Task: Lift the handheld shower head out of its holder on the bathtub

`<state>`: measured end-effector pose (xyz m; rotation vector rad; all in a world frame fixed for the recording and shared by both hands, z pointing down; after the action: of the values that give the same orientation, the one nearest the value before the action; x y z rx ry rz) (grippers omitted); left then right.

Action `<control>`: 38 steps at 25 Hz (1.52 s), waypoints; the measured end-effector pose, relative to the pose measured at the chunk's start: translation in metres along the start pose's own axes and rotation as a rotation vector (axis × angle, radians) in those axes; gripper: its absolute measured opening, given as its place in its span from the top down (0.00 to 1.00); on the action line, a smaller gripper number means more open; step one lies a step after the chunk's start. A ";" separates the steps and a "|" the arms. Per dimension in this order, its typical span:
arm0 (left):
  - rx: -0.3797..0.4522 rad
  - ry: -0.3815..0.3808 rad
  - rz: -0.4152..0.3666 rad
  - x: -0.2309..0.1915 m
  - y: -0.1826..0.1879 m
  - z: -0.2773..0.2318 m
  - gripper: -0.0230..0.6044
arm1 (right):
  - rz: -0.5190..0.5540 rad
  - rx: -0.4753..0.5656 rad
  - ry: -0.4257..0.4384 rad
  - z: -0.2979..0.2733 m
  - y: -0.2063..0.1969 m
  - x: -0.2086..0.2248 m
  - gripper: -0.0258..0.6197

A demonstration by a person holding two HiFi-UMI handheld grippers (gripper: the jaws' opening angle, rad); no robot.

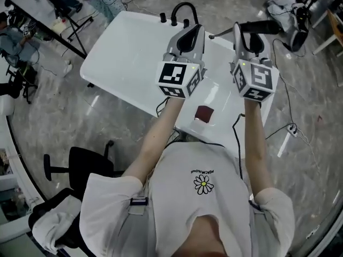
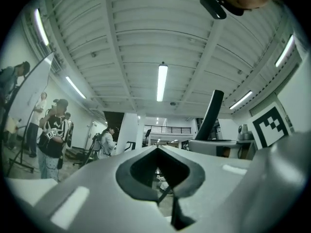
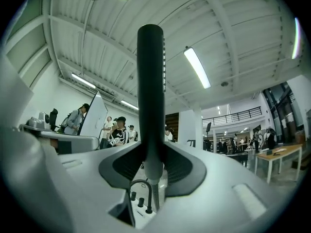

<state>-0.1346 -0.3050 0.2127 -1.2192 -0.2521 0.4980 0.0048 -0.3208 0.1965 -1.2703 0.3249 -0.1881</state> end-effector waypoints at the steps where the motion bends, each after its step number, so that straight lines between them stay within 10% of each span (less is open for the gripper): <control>1: 0.015 0.000 -0.008 -0.003 0.009 0.003 0.96 | 0.006 0.011 -0.002 0.004 0.008 -0.006 0.72; 38: -0.063 -0.057 -0.042 -0.016 -0.020 0.010 0.96 | -0.070 -0.042 -0.087 0.061 -0.030 -0.028 0.72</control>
<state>-0.1488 -0.3097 0.2364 -1.2594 -0.3435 0.4918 0.0004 -0.2652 0.2452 -1.3278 0.2111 -0.1860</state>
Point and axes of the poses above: the fingertips, and each gripper's own axes: z backward along the fingers, x to its right, y out of its top, the point moved 3 cm from there along z, backward along the fingers, and after that the axes turned 5 degrees about x, right-handed, at the moved point
